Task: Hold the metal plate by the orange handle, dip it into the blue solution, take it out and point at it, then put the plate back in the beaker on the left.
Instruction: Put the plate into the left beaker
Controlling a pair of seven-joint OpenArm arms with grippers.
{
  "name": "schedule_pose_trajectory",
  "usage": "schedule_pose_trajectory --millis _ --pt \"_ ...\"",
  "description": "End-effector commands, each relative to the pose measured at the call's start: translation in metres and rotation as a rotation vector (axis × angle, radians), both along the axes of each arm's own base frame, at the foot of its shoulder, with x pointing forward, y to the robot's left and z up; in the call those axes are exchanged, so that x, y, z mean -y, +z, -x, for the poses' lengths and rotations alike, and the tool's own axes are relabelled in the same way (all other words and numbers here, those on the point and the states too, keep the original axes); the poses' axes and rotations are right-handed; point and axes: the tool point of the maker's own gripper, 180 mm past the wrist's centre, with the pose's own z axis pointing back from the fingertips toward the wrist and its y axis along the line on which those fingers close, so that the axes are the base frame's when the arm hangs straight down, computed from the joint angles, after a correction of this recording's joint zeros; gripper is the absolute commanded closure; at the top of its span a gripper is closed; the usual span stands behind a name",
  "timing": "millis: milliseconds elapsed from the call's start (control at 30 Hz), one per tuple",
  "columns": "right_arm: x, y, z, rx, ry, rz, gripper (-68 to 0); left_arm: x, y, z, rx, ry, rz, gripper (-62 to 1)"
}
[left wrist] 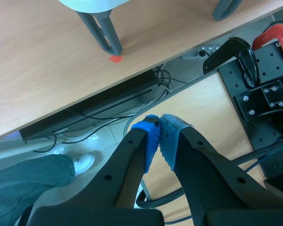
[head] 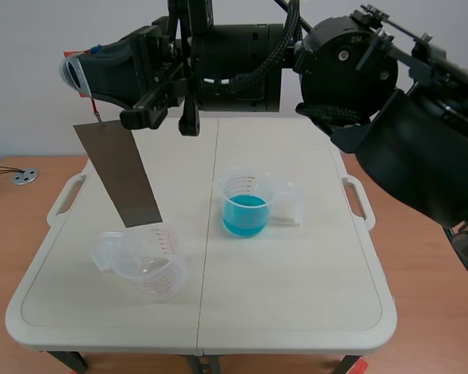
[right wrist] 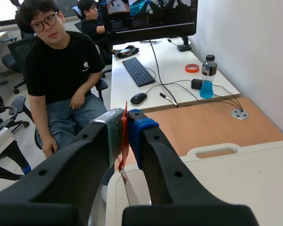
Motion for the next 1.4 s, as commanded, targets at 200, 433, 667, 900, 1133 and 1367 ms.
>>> schedule_pose_trajectory --millis 200,433,667,900,1133,1367 --pt "-0.008 0.000 0.010 -0.027 -0.002 -0.040 -1.5 0.003 0.003 -0.002 0.011 -0.007 0.014 -1.9" --pt "-0.012 -0.011 0.012 -0.052 -0.030 -0.033 -1.5 0.003 0.003 -0.002 0.009 -0.008 0.016 -1.9" --pt "-0.015 -0.025 0.016 -0.060 -0.054 -0.014 -1.5 0.003 0.002 -0.001 0.002 -0.008 0.013 -1.9" --pt "-0.014 -0.033 0.011 -0.043 -0.104 0.008 -1.5 0.002 0.000 0.001 -0.013 -0.008 0.007 -1.9" --pt "-0.012 -0.040 0.003 -0.004 -0.163 0.038 -1.5 0.002 0.000 0.001 -0.015 -0.008 0.006 -1.9" --pt "-0.009 -0.049 -0.004 -0.029 -0.188 0.044 -1.5 0.002 0.000 0.001 -0.015 -0.008 0.006 -1.9"
